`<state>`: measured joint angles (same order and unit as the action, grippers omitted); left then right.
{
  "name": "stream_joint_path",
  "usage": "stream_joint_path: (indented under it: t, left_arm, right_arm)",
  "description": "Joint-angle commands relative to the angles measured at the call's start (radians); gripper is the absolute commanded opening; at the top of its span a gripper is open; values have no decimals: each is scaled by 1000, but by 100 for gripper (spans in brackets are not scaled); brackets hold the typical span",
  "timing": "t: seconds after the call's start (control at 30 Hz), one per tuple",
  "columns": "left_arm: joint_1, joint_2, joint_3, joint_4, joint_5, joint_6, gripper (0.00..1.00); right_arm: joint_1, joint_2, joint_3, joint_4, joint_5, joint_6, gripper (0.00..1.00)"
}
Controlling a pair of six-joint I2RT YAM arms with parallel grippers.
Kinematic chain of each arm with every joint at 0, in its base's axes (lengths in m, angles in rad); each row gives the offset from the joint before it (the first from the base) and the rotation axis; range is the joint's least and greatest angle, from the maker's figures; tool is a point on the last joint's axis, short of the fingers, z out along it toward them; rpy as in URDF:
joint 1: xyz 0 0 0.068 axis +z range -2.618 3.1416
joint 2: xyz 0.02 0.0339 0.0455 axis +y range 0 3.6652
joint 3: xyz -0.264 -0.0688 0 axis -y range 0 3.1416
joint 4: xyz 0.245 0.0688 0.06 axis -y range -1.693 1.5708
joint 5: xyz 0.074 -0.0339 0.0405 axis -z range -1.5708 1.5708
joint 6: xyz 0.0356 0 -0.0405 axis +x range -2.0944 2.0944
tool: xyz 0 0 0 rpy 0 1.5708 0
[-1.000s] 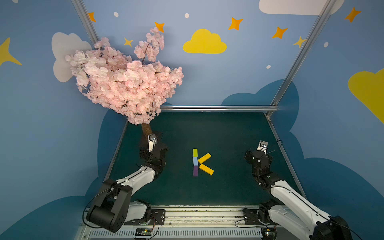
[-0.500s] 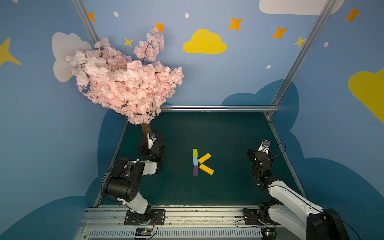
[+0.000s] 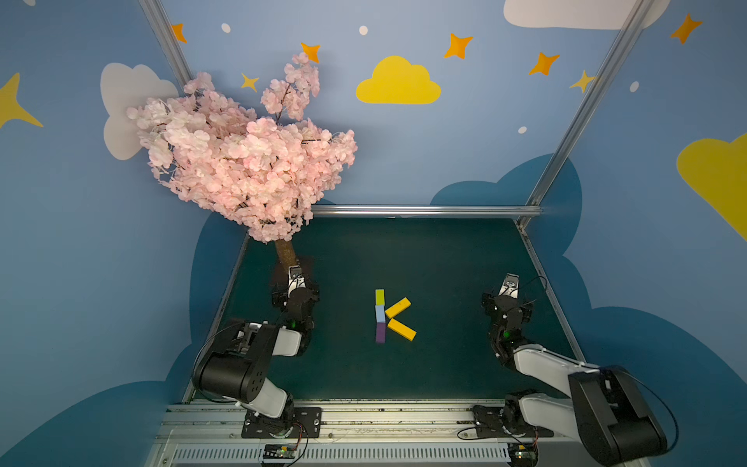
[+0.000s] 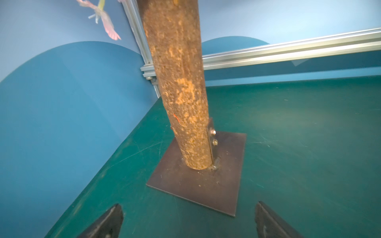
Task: Assemble the letter k with building blocks
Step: Reset both arms
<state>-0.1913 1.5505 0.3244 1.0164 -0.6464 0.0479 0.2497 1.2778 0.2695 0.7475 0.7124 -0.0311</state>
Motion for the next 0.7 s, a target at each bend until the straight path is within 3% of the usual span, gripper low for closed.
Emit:
stream_joint_path:
  t: [0.0,0.1,0.17,0.2,0.3,0.43,0.67]
  left_arm:
    - [10,-7,-15,72,75,17,100]
    - [13,-7,-43,121,105,19,100]
    - [13,-7,-44,125,105,21,100]
    - [13,-7,-44,123,106,20,100]
    - [13,-7,-44,123,107,20,100]
    - [33,-18,-36,83,142,2,100]
    - [94,-24,37,-84,251,-49,100]
  right_arm:
    - [-1,118,27,217,-91,-128,93]
    - [9,133,48,179,-147,-148,93]
    - [-14,111,44,166,-270,-53,93]
    - [-25,110,41,162,-384,-76,94]
    - [-48,167,79,143,-354,-59,93]
    - [-167,268,69,236,-560,20,93]
    - [-191,277,99,191,-602,34,94]
